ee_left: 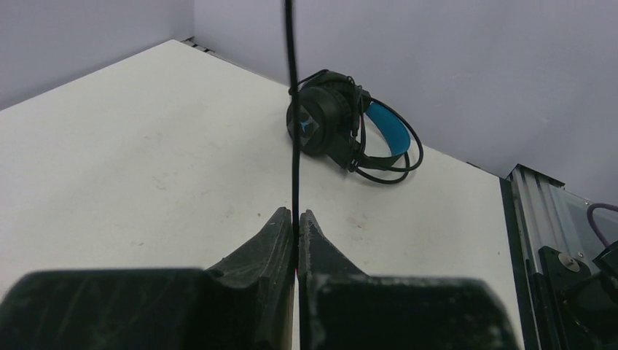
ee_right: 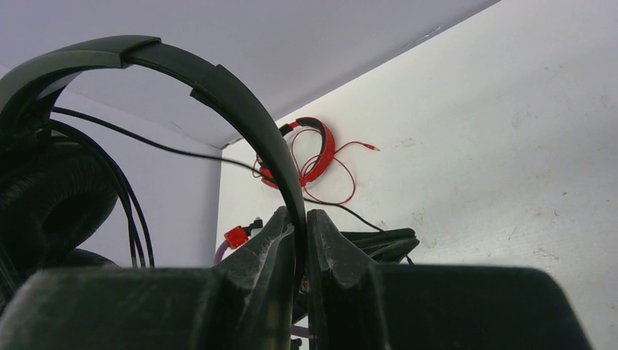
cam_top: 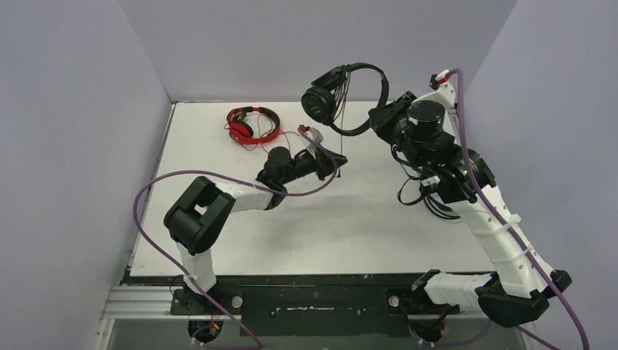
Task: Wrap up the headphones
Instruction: Wrap the headphones cable around the headphones.
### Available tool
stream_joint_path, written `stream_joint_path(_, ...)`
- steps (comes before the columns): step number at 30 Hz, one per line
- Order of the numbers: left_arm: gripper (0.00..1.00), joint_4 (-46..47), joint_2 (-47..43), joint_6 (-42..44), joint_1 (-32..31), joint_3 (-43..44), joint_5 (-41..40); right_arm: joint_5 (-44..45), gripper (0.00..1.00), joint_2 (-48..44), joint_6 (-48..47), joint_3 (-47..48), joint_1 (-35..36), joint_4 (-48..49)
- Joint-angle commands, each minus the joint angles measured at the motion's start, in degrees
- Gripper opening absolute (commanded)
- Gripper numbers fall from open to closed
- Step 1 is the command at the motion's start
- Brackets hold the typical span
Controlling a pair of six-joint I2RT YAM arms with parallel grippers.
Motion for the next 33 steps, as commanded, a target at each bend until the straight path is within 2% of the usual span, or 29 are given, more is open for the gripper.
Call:
stream_joint_path(1,0.00,6.1,-1.2,-2.6,0.2,-1.0,1.8,2.8,0.00,-0.2,-0.4,3.3,-0.6,2.4)
stream_joint_path(13,0.00,-4.0,-12.9,-1.0,-2.1,-10.7,-4.5,13.8,0.00,1.3,-4.6,2.7,-2.5,1.6)
stream_joint_path(23,0.00,-16.9,-21.6,2.7,-7.5,-13.3,-9.0,21.1,0.00,2.4,-6.9,-1.4,-3.6,2.5)
stream_joint_path(33,0.00,-39.7,-27.8,13.4,-13.7,-8.2,-19.7,26.3,0.00,4.9,-8.2,-10.1,-5.2,2.8)
